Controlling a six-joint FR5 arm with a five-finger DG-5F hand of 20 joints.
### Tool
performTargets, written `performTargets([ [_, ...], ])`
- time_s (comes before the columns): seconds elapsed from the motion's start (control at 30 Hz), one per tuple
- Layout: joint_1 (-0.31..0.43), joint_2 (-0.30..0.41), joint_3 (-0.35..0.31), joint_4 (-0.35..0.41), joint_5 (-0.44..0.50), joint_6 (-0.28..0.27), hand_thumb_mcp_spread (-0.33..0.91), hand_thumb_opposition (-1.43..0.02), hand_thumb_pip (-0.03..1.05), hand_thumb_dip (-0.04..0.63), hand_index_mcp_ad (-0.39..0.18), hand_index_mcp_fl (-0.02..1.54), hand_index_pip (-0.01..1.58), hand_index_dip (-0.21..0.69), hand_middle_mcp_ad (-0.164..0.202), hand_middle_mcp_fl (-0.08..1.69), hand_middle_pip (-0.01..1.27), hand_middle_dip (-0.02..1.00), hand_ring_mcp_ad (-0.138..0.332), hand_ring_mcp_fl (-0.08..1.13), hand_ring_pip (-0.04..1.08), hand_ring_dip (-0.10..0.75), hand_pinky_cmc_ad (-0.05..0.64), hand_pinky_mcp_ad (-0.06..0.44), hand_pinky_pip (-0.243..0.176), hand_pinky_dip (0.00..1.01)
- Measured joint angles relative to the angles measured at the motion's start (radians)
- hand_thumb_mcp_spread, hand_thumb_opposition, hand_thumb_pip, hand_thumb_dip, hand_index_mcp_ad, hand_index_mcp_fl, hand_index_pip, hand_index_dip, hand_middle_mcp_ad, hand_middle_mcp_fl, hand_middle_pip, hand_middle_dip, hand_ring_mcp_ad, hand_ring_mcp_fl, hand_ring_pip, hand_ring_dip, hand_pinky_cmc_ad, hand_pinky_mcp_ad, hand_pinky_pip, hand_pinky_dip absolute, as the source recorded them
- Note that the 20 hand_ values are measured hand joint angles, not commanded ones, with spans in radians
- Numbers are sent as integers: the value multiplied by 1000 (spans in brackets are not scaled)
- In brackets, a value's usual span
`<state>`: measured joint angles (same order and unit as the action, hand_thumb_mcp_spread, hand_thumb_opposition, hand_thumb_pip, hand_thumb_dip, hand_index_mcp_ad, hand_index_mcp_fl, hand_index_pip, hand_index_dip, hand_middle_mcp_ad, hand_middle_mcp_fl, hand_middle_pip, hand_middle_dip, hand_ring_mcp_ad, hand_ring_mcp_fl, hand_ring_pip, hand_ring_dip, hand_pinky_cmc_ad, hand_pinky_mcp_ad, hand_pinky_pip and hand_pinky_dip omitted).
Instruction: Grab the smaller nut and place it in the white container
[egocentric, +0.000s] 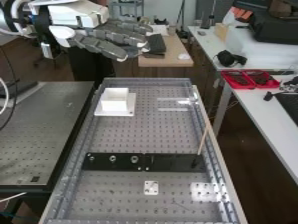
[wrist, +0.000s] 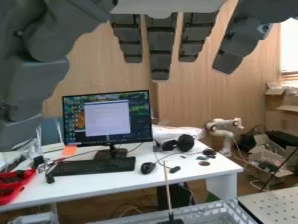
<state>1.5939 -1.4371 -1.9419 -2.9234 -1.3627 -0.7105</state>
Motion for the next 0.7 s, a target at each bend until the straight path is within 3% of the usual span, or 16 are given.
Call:
performTargets([
  [0.37,-100,38,-141,61,-54,-2,321,-679,400,77,-37,157,108,94,87,202,145,188,101,5,117,24,377,239,-61,194],
  [0.57,-129,49,-216,139,-73,-13,342,-696,440,93,-59,222,115,80,84,199,145,190,98,5,120,30,377,239,-61,194],
  [0.7,-145,56,-262,179,-79,-28,356,-696,466,110,-63,267,215,79,84,202,143,188,98,5,124,31,377,239,-58,194],
])
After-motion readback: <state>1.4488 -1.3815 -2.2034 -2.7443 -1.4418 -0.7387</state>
